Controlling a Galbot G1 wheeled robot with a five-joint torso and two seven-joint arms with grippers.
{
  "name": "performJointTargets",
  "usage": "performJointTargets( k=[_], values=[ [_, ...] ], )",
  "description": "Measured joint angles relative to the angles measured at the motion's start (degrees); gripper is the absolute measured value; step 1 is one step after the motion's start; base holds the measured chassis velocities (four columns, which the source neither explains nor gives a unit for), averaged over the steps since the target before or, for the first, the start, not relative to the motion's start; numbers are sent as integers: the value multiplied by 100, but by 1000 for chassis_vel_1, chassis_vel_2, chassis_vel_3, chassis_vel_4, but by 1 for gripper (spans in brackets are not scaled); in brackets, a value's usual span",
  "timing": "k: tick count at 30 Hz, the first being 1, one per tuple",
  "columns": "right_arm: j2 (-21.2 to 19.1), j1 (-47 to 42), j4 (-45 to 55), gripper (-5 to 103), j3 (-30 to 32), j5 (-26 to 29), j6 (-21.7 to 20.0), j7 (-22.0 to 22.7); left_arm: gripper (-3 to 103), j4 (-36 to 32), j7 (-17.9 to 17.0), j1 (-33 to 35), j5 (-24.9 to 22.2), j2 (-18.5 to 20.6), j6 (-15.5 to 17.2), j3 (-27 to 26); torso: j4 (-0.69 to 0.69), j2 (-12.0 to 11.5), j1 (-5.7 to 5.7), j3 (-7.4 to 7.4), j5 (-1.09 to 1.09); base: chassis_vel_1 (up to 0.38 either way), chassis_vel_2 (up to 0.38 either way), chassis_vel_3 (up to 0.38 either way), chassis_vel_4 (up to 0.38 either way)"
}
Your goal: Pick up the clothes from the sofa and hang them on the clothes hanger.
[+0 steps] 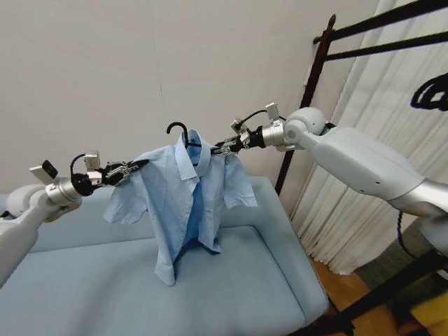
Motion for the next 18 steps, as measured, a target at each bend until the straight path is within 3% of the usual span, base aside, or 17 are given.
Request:
performJointTargets(
  k=[4,11,15,18],
  values=[
    [-1,-10,25,5,5,4,13,2,3,18,-18,-38,0,-8,-2,25,0,0,0,0,0,0,0,0,0],
    [-48,-67,96,2,41,70,24,27,-1,1,-128,-36,9,-38,19,34,0,0,0,0,0,0,0,0,0],
    [-117,-138,168,2,98,139,25,75,20,-34,-264,-21,16,-46,105,-8,-1,0,0,0,0,0,0,0,0],
    [-140,-169,201,2,124,193,25,101,25,-41,-322,-26,15,-51,110,-9,0,0,0,0,0,0,0,0,0]
  ],
)
